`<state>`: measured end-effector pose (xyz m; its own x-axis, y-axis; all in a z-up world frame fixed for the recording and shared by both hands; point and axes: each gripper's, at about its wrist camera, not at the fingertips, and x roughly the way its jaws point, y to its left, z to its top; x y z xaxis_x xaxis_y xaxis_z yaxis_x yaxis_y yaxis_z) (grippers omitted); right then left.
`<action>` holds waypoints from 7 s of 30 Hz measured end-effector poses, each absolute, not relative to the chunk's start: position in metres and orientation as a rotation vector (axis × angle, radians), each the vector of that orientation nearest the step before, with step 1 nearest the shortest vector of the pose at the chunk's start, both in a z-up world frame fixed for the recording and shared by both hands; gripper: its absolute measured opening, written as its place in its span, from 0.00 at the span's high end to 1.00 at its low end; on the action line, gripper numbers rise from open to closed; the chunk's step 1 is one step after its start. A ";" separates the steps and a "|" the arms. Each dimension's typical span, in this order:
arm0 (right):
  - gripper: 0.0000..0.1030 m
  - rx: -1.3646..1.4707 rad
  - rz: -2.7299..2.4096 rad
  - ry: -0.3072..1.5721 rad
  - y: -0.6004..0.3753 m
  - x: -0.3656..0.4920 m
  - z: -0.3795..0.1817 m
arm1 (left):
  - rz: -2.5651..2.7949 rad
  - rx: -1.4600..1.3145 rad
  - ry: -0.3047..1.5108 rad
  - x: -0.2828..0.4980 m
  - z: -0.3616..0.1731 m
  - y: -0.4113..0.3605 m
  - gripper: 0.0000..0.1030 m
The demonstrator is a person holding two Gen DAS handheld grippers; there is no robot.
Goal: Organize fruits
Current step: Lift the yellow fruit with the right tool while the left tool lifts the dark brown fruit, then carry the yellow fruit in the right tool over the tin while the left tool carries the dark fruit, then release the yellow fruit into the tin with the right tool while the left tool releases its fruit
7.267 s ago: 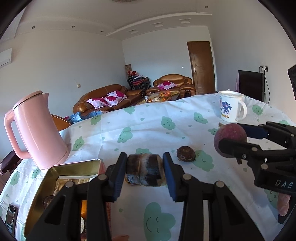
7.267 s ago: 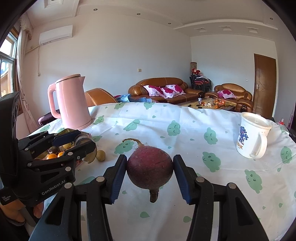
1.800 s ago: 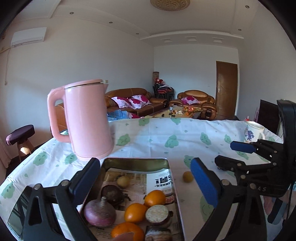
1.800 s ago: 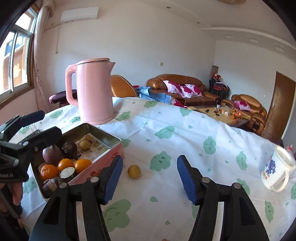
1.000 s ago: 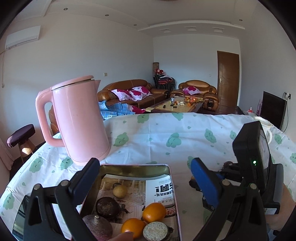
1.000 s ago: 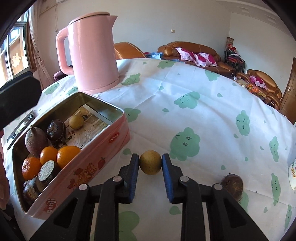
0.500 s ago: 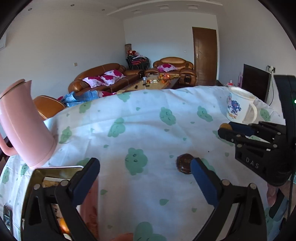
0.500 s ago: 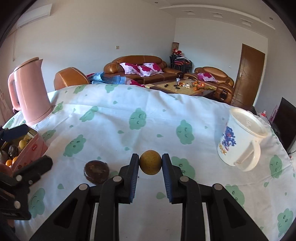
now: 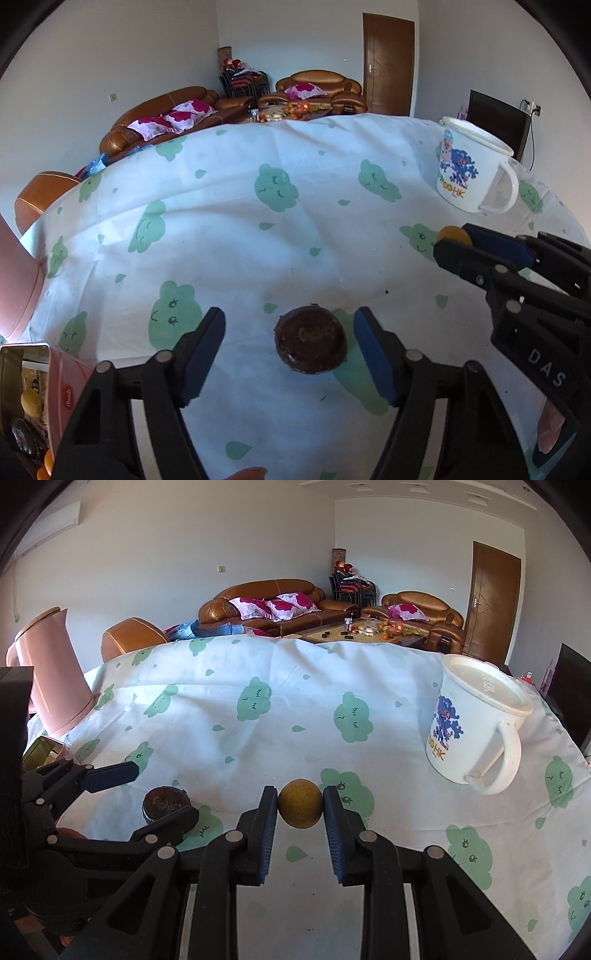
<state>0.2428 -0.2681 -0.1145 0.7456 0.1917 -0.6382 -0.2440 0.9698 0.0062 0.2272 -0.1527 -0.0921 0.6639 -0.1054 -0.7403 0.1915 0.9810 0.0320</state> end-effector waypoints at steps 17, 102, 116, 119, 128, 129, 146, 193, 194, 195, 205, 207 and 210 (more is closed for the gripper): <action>0.74 -0.106 0.243 0.663 -0.262 0.240 -0.116 | -0.223 0.068 0.895 0.235 -0.101 -0.151 0.59; 0.74 -0.215 0.341 0.276 -0.235 0.160 -0.087 | -0.081 0.042 0.452 0.144 -0.050 -0.113 0.61; 0.74 -0.220 0.353 0.249 -0.230 0.153 -0.087 | -0.073 0.055 0.396 0.113 -0.046 -0.100 0.61; 0.74 -0.219 0.371 0.253 -0.225 0.151 -0.087 | -0.071 0.063 0.386 0.106 -0.046 -0.096 0.61; 0.74 -0.228 0.418 0.251 -0.202 0.139 -0.085 | -0.056 0.049 0.373 0.090 -0.044 -0.073 0.61; 0.74 -0.228 0.424 0.253 -0.200 0.138 -0.085 | -0.053 0.045 0.373 0.089 -0.043 -0.070 0.61; 0.74 -0.245 0.527 0.244 -0.147 0.121 -0.075 | 0.019 0.015 0.355 0.065 -0.035 -0.022 0.61; 0.74 -0.361 0.733 0.282 -0.020 0.110 -0.081 | 0.202 -0.059 0.424 0.044 -0.045 0.083 0.61; 0.74 -0.364 0.733 0.289 -0.018 0.111 -0.083 | 0.202 -0.060 0.429 0.044 -0.046 0.084 0.61; 0.74 -0.363 0.734 0.297 -0.017 0.112 -0.085 | 0.202 -0.062 0.434 0.044 -0.047 0.086 0.61; 0.74 -0.364 0.742 0.397 -0.008 0.121 -0.101 | 0.189 -0.059 0.479 0.047 -0.055 0.092 0.61; 0.73 -0.372 0.743 0.413 -0.006 0.122 -0.104 | 0.187 -0.055 0.486 0.048 -0.055 0.091 0.61; 0.73 -0.382 0.741 0.437 -0.003 0.125 -0.109 | 0.178 -0.053 0.507 0.050 -0.056 0.090 0.61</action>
